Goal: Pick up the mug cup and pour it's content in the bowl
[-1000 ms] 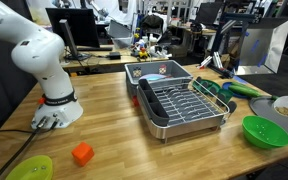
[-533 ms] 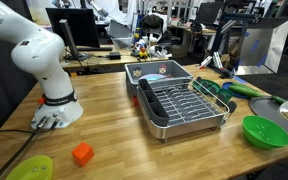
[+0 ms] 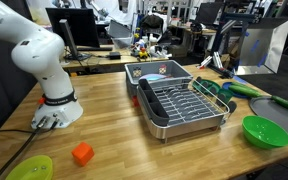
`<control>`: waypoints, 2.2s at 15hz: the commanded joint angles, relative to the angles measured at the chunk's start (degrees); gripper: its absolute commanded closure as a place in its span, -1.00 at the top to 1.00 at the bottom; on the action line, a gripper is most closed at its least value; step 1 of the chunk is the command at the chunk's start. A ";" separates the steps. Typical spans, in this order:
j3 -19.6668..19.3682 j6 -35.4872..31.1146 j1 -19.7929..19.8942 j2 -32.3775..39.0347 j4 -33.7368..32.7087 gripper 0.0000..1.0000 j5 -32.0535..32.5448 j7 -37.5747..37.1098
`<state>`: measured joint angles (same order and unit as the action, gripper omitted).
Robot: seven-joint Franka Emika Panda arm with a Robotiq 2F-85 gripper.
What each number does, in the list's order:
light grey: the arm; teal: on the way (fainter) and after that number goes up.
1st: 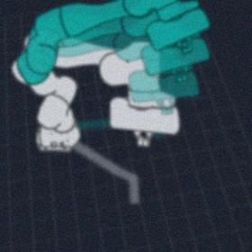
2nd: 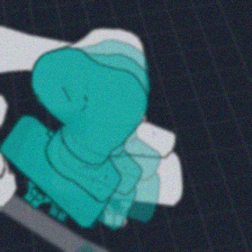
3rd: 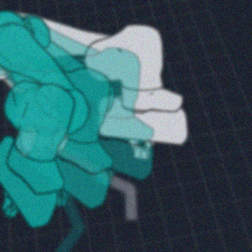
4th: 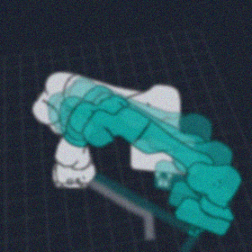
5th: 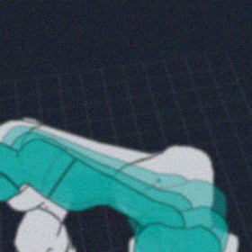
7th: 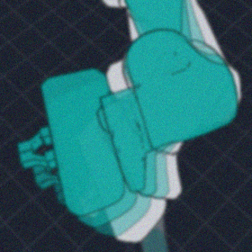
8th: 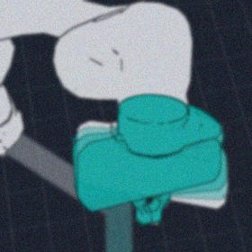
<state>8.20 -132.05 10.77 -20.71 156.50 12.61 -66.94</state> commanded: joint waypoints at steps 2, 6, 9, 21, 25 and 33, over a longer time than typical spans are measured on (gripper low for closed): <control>2.18 2.89 -0.19 2.76 -2.83 -0.95 5.79 -7.58; 2.48 3.05 -0.76 5.91 -4.21 -0.95 9.86 -12.58; 2.40 4.35 -1.76 8.47 -5.94 -0.95 13.26 -15.78; 0.09 14.96 -8.66 19.04 -14.89 -0.95 18.08 -22.59; -1.59 17.67 -10.05 23.11 -17.95 -0.95 19.84 -25.03; -4.12 22.44 -14.37 31.03 -23.55 -0.95 19.67 -26.02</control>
<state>5.48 -113.99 -1.15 7.50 136.06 31.11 -91.10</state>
